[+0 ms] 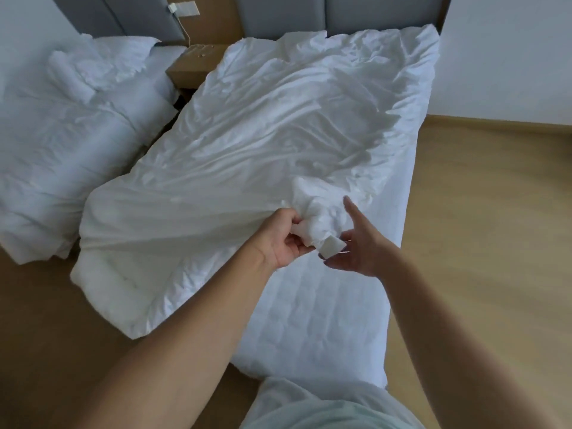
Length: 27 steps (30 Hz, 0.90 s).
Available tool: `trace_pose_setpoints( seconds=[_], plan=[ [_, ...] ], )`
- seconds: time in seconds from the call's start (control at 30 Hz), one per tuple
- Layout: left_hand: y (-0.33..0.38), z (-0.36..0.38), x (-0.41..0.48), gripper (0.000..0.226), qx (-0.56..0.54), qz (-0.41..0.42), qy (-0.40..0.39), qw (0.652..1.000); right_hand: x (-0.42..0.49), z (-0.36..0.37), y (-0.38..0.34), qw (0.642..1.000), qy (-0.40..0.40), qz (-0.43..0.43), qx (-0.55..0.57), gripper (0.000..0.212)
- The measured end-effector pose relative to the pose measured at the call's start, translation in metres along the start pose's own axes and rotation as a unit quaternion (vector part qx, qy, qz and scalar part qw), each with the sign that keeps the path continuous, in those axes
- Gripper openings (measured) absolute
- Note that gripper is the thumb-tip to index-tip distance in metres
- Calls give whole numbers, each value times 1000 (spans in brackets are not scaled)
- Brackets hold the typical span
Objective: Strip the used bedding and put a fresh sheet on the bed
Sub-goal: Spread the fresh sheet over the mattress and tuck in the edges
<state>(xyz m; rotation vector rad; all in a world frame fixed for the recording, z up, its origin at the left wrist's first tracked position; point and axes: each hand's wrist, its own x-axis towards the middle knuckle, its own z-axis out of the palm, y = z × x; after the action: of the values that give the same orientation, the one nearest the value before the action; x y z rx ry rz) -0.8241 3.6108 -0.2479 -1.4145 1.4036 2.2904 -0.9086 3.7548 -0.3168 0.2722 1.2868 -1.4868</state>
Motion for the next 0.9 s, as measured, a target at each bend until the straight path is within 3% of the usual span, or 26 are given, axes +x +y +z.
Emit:
trace_pose_setpoints(
  seconds=[0.07,0.1,0.2,0.3,0.4,0.47,0.53,0.67,0.77,0.9],
  plan=[
    [-30,13,-6,27,24,-2,-5,1000,-3,6,-13,989,-76,44,-120,74],
    [-43,17,-9,26,24,1,-5,1000,-3,11,-15,980,-65,43,-180,59],
    [-70,16,-16,22,8,-4,9,1000,-3,12,-9,932,36,-7,-361,17],
    [-98,6,-22,21,18,-42,9,999,-16,-5,5,856,109,-98,-495,18],
    [-122,-8,-19,52,-167,-46,53,984,-28,-26,27,840,121,-168,-502,25],
    [-127,-11,-16,36,-243,-19,74,967,-35,-39,45,835,112,-190,-505,32],
    [-131,-7,-14,20,-255,21,74,964,-40,-54,57,847,121,-205,-476,34],
    [-140,12,-13,46,-276,110,11,955,-42,-90,57,914,134,-178,-340,30],
    [-154,23,-13,42,-224,83,-2,971,-46,-109,61,895,175,-167,-374,25],
    [-148,-2,3,42,-255,44,172,950,-45,-126,75,851,189,-203,-447,33]
  ],
)
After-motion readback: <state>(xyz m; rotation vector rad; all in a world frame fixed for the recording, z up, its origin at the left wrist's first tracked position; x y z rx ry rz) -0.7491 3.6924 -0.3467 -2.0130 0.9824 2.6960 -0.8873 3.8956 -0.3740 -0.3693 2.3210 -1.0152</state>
